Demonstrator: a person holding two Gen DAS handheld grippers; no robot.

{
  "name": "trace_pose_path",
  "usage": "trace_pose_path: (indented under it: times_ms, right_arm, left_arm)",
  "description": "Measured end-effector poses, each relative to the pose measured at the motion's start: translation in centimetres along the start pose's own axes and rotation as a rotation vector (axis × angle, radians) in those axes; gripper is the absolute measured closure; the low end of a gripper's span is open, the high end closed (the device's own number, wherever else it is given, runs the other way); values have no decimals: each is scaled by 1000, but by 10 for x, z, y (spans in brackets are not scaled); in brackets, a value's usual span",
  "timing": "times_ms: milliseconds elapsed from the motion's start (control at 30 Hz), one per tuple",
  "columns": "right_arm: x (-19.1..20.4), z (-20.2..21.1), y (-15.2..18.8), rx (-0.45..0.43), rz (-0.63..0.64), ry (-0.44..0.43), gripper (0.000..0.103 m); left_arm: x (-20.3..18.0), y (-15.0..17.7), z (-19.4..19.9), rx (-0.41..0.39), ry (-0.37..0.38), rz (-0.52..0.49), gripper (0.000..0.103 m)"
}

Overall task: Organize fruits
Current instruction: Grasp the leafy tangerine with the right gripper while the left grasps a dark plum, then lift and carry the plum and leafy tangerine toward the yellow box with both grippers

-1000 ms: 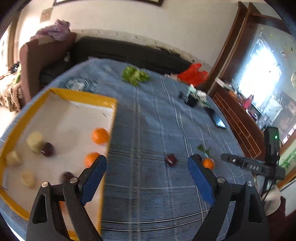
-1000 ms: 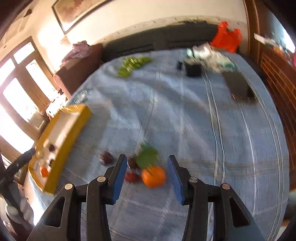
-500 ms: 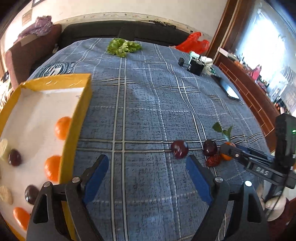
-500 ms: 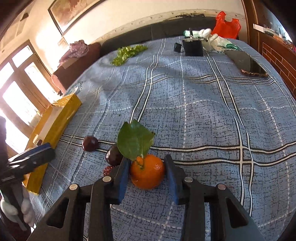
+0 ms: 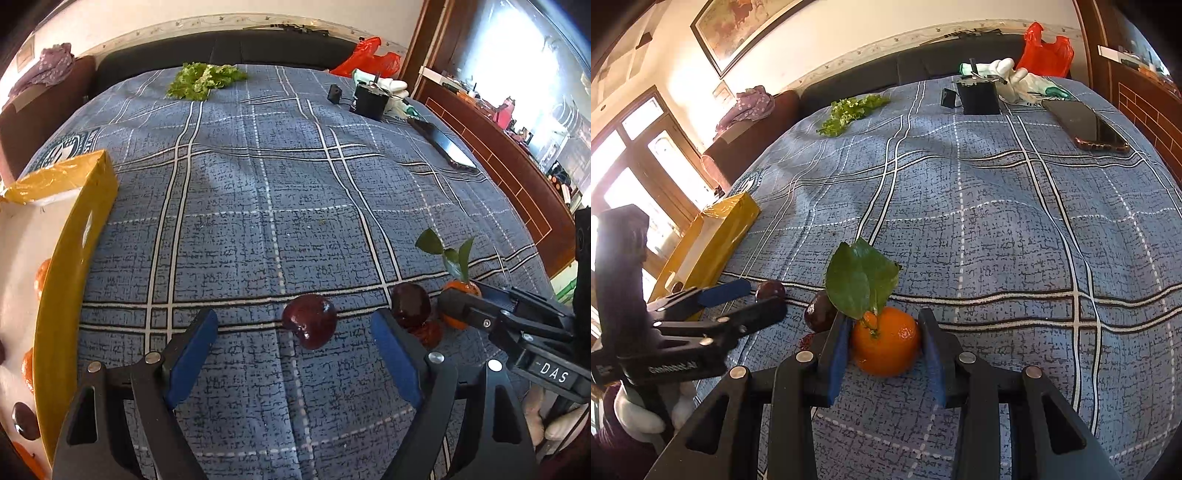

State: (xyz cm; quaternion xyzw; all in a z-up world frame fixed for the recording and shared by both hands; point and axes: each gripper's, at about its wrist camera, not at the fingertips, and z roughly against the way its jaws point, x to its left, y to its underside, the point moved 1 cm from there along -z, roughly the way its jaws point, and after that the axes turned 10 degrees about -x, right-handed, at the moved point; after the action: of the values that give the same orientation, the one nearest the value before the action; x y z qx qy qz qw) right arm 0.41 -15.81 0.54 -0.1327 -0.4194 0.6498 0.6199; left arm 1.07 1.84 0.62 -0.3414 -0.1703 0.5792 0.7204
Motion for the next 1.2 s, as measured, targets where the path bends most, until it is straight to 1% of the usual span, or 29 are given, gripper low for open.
trace_pose_path:
  times_ms: [33,100,233,267,433,533,633,700,733,767,800,1000,1200]
  right_arm:
    - [0,1,0,-2,0,2,63]
    - [1,2,1,-6,2,9,63]
    - [-1,2,0,-8,-4,14,63]
    - [-1,2,0,-6,-5,15,63]
    - [0,1,0,-4,-3,16,63]
    - [0,1,0,-3,-3,15,63]
    - [0,0,0,-3,-2,15,63]
    - [0,0,0,-3,-2,15,63]
    - [0,0,0,-3,-2,15,63]
    - [0,0,0,-3,-2,14,63]
    - [0,0,0,-3,-3,13,62]
    - [-2,0,0,-7,-8,9,63]
    - [-6,1,-1,-19,-25,17,63]
  left_arm:
    - [0,0,0,-1,1,-3,19]
    - [-2,0,0,-4,-2,-13,23]
    - [-3,-1,0,-10,2,-26,37]
    - [-3,-1,0,-11,-1,-28,38]
    - [-4,-1,-1,-23,-13,-35,41]
    - [-9,1,-2,-29,-43,-59,41]
    - [-18,2,-6,-23,-95,-107,41]
    - [-19,2,-6,-26,-110,-102,41]
    - [-18,1,-6,-30,-118,-97,48]
    - [-17,1,-5,-38,-121,-91,68]
    - [-15,0,-3,-41,-118,-83,76]
    - [-4,5,9,-39,-60,7,77]
    - [0,9,37,-79,-32,47,76]
